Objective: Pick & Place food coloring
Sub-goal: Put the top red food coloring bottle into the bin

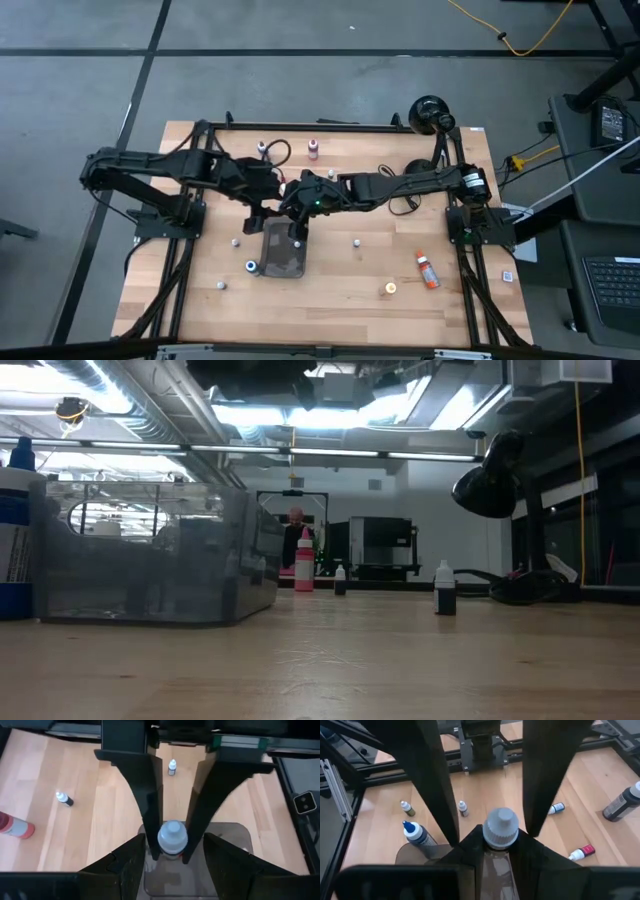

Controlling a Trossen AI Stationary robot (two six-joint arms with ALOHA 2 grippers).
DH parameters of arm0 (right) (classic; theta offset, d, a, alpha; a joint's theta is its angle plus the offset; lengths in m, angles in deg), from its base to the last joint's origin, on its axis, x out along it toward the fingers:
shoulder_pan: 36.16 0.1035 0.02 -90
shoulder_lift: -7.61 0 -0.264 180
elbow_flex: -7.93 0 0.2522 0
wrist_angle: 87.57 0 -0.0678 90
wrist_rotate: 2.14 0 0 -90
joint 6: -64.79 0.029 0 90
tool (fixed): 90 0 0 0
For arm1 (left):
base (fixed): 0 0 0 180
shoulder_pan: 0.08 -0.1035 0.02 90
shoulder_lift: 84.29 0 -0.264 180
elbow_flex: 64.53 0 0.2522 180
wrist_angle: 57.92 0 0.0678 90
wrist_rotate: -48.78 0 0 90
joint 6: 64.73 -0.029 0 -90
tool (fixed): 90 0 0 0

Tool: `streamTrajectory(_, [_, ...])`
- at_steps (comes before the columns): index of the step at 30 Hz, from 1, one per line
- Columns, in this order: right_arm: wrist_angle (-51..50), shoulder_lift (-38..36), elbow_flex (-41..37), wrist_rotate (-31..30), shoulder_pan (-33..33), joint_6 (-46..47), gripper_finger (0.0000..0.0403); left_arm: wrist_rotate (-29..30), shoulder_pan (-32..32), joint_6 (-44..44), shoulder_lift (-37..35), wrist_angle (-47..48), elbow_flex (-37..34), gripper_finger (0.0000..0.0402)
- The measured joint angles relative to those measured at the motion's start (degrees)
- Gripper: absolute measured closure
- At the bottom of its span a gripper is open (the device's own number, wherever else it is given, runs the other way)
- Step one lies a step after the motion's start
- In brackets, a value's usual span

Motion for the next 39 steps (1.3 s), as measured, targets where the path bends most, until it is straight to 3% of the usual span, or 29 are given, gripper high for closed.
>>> streamTrajectory(15, [-0.99,-0.11,-0.02,-0.19,-0.02,-1.15,0.0325,0.91,-0.58,1.15,0.13,-2.52,-0.04,0.0210])
streamTrajectory(26, [-1.65,-0.13,-0.05,0.12,-0.02,-2.16,0.0325,1.77,-0.52,2.17,0.04,-2.44,-0.04,0.0300])
streamTrajectory(39, [-2.36,-0.13,-0.11,-0.19,-0.02,-2.21,0.0324,2.51,-0.61,3.02,0.05,-2.79,-0.04,0.0357])
